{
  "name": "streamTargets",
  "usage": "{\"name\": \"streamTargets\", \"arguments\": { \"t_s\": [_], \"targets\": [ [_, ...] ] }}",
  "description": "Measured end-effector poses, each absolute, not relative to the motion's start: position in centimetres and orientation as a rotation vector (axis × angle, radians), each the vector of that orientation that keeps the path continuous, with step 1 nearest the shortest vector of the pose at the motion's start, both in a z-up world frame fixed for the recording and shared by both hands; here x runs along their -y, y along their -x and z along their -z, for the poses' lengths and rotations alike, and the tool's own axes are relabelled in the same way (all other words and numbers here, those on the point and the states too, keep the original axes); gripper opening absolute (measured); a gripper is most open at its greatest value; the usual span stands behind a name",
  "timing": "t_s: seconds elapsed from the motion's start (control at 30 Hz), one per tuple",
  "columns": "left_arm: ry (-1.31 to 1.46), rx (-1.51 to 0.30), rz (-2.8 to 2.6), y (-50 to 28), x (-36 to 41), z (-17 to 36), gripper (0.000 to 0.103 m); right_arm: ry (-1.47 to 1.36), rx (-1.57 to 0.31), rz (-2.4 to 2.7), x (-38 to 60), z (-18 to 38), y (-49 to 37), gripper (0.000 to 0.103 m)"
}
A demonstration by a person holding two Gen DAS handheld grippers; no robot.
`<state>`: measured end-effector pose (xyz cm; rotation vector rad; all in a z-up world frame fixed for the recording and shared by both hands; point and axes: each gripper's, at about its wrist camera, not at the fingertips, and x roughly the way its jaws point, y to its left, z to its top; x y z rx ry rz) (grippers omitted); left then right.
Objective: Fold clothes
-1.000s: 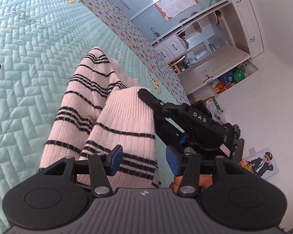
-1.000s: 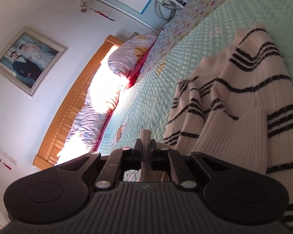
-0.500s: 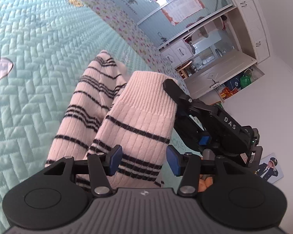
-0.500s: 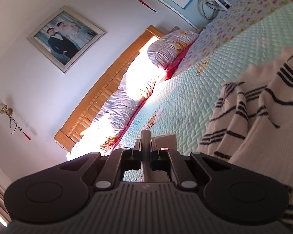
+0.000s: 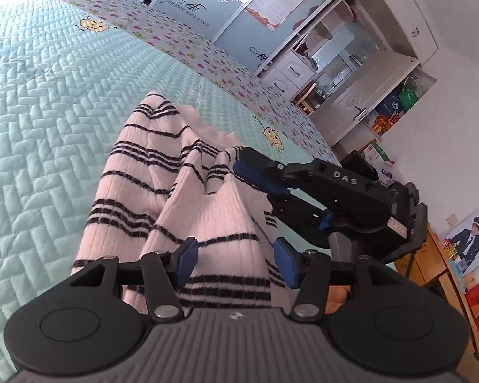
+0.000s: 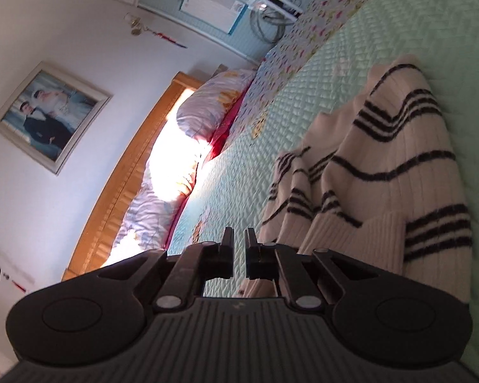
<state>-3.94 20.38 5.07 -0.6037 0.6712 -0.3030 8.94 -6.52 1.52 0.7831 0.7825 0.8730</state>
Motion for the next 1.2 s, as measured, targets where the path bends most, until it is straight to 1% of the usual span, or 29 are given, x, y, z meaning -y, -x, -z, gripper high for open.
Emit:
{"name": "streamTargets", "arguments": {
  "t_s": [0.03,0.07,0.1,0.4,0.53,0.7,0.8,1.0,1.07,1.1,1.2],
  "targets": [
    [0.607,-0.68,0.302,4.3,-20.5,-5.0,0.055,-0.741,-0.796,-0.854,6.3,-2.0,-8.6,0.037],
    [0.607,-0.684,0.298,4.7,-20.5,-4.9,0.055,-0.704,-0.804,-0.843,6.2,-2.5,-8.3,0.04],
    [0.608,-0.688,0.294,5.1,-20.4,-4.8,0.055,-0.671,-0.813,-0.835,6.0,-2.9,-8.2,0.041],
    [0.591,-0.683,0.253,8.4,-19.7,-4.8,0.056,-0.387,-0.925,-0.773,2.2,-4.3,-7.2,0.044],
    [0.614,-0.701,0.25,9.4,-19.6,-4.5,0.057,-0.275,-0.957,-0.742,0.8,-4.6,-6.7,0.043],
    [0.624,-0.713,0.267,10.0,-19.3,-4.5,0.057,-0.244,-0.986,-0.707,0.9,-5.0,-5.8,0.044],
    [0.628,-0.715,0.276,10.2,-19.1,-4.6,0.058,-0.309,-1.01,-0.722,1.6,-4.9,-5.5,0.044],
    [0.623,-0.724,0.295,10.3,-18.6,-4.6,0.058,-0.325,-1.066,-0.721,1.8,-5.1,-5.3,0.044],
    [0.62,-0.73,0.302,10.3,-18.3,-4.6,0.058,-0.295,-1.045,-0.772,1.3,-5.4,-5.1,0.043],
    [0.619,-0.733,0.306,10.3,-18.2,-4.6,0.058,-0.251,-1.032,-0.79,0.6,-5.4,-5.1,0.04],
    [0.592,-0.754,0.316,10.4,-17.6,-4.5,0.058,-0.107,-0.983,-0.847,-1.3,-5.2,-4.5,0.011]
  ]
}}
